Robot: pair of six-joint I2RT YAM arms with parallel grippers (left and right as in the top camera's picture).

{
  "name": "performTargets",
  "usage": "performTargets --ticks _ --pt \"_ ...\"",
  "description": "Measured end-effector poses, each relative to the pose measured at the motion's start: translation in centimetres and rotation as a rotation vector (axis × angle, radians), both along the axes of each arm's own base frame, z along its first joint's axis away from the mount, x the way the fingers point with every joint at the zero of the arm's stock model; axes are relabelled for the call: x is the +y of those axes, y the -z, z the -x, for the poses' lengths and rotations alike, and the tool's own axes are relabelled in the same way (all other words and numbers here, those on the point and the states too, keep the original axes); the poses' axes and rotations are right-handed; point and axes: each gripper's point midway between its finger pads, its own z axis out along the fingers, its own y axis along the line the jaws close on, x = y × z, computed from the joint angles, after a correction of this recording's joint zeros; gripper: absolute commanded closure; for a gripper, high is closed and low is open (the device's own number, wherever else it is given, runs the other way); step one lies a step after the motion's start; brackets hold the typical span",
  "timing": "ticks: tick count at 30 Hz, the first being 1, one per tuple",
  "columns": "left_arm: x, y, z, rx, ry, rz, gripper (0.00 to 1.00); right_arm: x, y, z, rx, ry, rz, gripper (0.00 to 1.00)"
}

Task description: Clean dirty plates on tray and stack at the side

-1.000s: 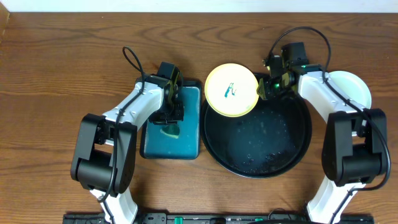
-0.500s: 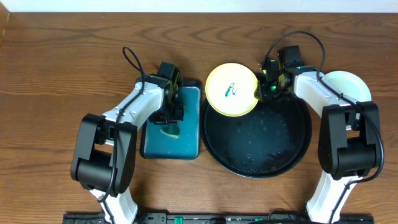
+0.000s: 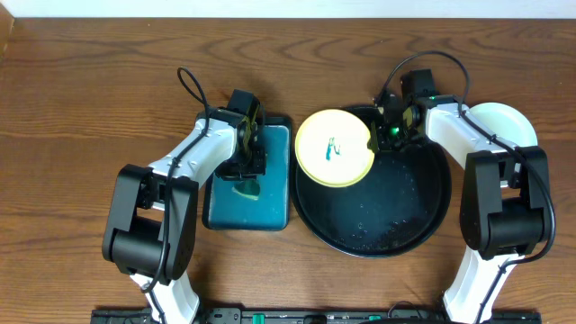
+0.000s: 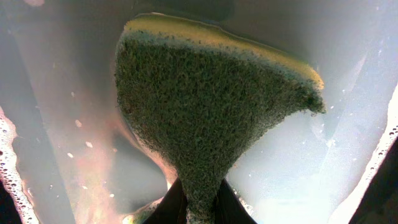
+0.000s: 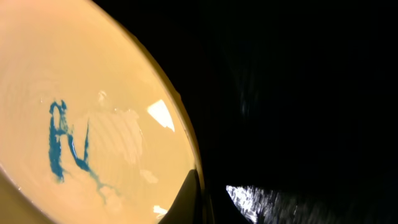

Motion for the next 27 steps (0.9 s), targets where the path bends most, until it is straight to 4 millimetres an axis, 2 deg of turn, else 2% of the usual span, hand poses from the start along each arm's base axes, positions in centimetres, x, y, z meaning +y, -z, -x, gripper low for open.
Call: performTargets --ticks 8,11,15,17,22,24,26,27 --pt "0.0 0.0 0.0 0.000 0.000 0.000 0.89 -0.9 0.3 5.3 0.230 0.000 0.045 0.99" --pt "0.0 0.0 0.0 0.000 0.000 0.000 0.89 -1.4 0.3 6.2 0.270 0.009 0.074 0.99" --pt "0.0 0.0 0.0 0.000 0.000 0.000 0.89 -1.7 0.3 6.4 0.295 0.043 0.090 0.99" --pt "0.0 0.0 0.0 0.000 0.000 0.000 0.89 -1.7 0.3 6.5 0.304 0.055 0.094 0.88" --pt "0.0 0.0 0.0 0.000 0.000 0.000 0.89 -1.9 0.4 6.6 0.311 0.074 0.108 0.82" --pt "0.0 0.0 0.0 0.000 0.000 0.000 0.89 -1.8 0.4 6.1 0.292 0.077 0.104 0.83" --pt "0.0 0.0 0.0 0.000 0.000 0.000 0.89 -1.8 0.4 5.4 0.260 0.081 0.100 0.89" --pt "0.0 0.0 0.0 0.000 0.000 0.000 0.89 -1.8 0.4 5.0 0.248 0.084 0.101 0.96"
